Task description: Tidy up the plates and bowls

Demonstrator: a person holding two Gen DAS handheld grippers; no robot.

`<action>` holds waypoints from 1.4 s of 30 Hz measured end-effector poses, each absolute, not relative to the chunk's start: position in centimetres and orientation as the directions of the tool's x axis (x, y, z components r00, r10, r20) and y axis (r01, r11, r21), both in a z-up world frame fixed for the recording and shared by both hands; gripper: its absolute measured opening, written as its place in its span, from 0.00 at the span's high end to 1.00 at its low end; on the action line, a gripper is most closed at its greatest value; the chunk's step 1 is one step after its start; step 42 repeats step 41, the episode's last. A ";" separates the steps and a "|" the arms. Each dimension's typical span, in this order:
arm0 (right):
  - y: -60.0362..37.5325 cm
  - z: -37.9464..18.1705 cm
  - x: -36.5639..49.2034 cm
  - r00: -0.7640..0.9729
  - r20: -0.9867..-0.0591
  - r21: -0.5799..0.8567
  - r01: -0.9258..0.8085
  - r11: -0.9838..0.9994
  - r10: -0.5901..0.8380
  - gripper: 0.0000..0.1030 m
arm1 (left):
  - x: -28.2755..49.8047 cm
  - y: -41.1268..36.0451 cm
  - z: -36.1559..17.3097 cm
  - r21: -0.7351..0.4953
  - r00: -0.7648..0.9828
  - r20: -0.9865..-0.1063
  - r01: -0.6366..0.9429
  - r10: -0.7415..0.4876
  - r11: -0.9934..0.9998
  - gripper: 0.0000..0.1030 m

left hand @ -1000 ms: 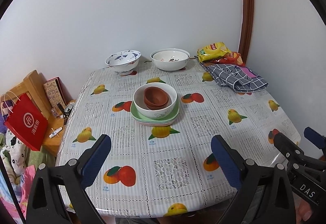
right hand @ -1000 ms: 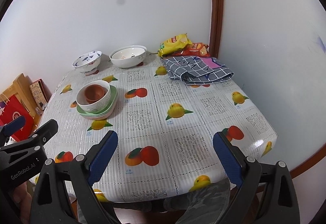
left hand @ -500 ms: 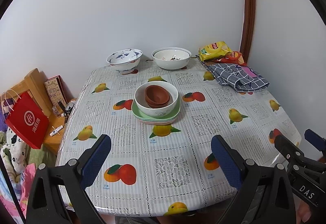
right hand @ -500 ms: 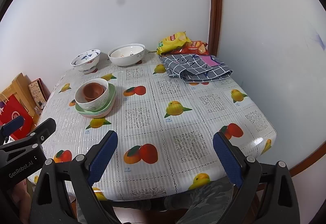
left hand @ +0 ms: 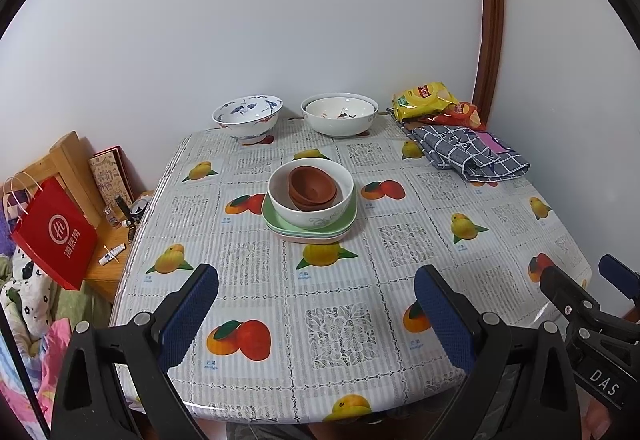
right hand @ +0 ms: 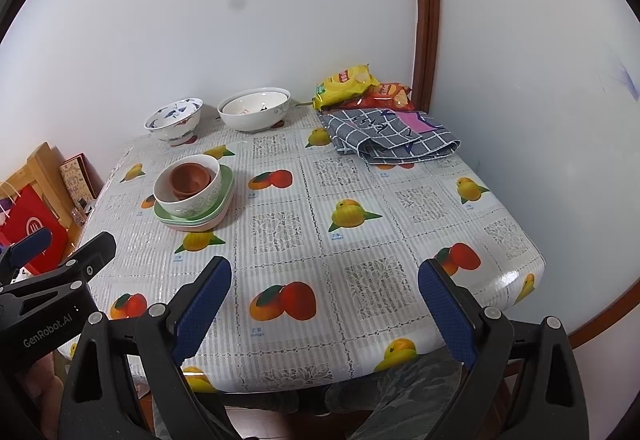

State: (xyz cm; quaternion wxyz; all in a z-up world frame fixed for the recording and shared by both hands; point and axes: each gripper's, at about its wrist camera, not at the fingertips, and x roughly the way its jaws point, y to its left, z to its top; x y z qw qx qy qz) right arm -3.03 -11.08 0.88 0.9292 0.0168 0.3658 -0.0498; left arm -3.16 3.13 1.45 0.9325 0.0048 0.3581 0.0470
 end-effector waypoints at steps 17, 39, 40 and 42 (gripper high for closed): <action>-11.1 1.6 -3.5 0.739 -0.669 -0.001 0.107 0.994 -0.080 0.09 | -2.8 3.4 1.3 0.036 0.731 -0.677 -0.088 0.089 0.995 0.03; -12.3 1.2 -3.0 0.758 -0.649 0.048 0.116 0.992 -0.058 0.09 | -1.3 2.8 0.9 0.029 0.731 -0.679 -0.066 0.068 0.997 0.03; -12.3 1.3 -2.9 0.762 -0.645 0.052 0.115 0.992 -0.055 0.09 | -1.1 2.9 0.9 0.032 0.731 -0.679 -0.065 0.069 0.997 0.03; -12.5 1.4 -2.7 0.770 -0.636 0.062 0.114 0.992 -0.049 0.09 | -0.8 2.9 0.9 0.035 0.734 -0.676 -0.066 0.072 0.997 0.03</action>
